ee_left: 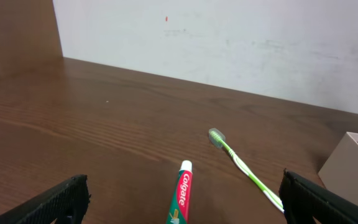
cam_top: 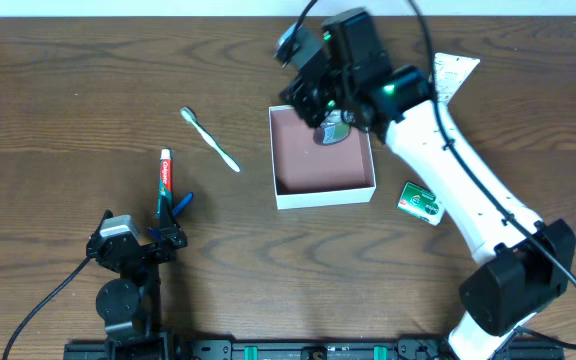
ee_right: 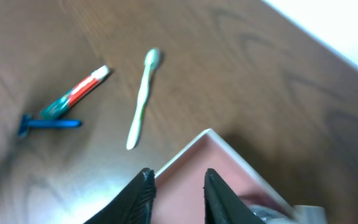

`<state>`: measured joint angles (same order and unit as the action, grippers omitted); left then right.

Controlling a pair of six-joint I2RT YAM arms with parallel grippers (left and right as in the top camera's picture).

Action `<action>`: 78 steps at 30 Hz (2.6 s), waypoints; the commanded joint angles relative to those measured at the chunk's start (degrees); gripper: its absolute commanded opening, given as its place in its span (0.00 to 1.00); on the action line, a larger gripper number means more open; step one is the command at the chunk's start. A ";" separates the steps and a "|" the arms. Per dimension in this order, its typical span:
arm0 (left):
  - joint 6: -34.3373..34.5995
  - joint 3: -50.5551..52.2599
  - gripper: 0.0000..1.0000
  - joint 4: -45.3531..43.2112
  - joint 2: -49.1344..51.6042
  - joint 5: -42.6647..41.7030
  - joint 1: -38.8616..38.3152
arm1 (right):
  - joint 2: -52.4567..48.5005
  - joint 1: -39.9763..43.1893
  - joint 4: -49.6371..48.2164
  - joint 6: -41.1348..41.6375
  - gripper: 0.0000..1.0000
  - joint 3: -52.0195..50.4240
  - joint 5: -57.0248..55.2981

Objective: Pack container
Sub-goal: 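Open the right gripper, release the bottle in the box's back corner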

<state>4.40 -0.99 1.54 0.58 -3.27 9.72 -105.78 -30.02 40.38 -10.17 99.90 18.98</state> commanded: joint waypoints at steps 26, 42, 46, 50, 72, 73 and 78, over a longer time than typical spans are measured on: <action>-0.74 0.76 0.98 2.29 -0.35 -0.61 0.35 | -12.07 -0.68 -1.03 3.69 0.15 -2.73 -16.79; -0.74 0.76 0.98 2.29 -0.35 -0.63 0.35 | -12.22 -0.68 -0.70 2.82 0.13 -2.73 -28.22; -0.74 0.76 0.98 2.29 -0.35 -0.63 0.35 | -12.22 -0.68 -0.70 2.84 0.11 -2.73 -30.45; -0.74 0.76 0.98 2.29 -0.35 -0.63 0.35 | -12.22 -0.68 -0.70 2.93 0.10 -2.73 -31.50; -0.74 0.76 0.98 2.29 -0.35 -0.63 0.35 | -12.22 -0.85 -5.16 4.87 0.08 -2.73 -35.06; -0.74 0.76 0.98 2.29 -0.35 -0.63 0.35 | -12.22 -0.92 -5.35 4.33 0.08 -2.73 -34.14; -0.74 0.76 0.98 2.29 -0.35 -0.61 0.35 | -12.20 -2.29 -3.48 3.15 0.09 -2.60 -29.03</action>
<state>4.40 -0.99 1.52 0.58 -3.27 9.72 -118.02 -31.29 36.05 -6.15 97.41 -13.23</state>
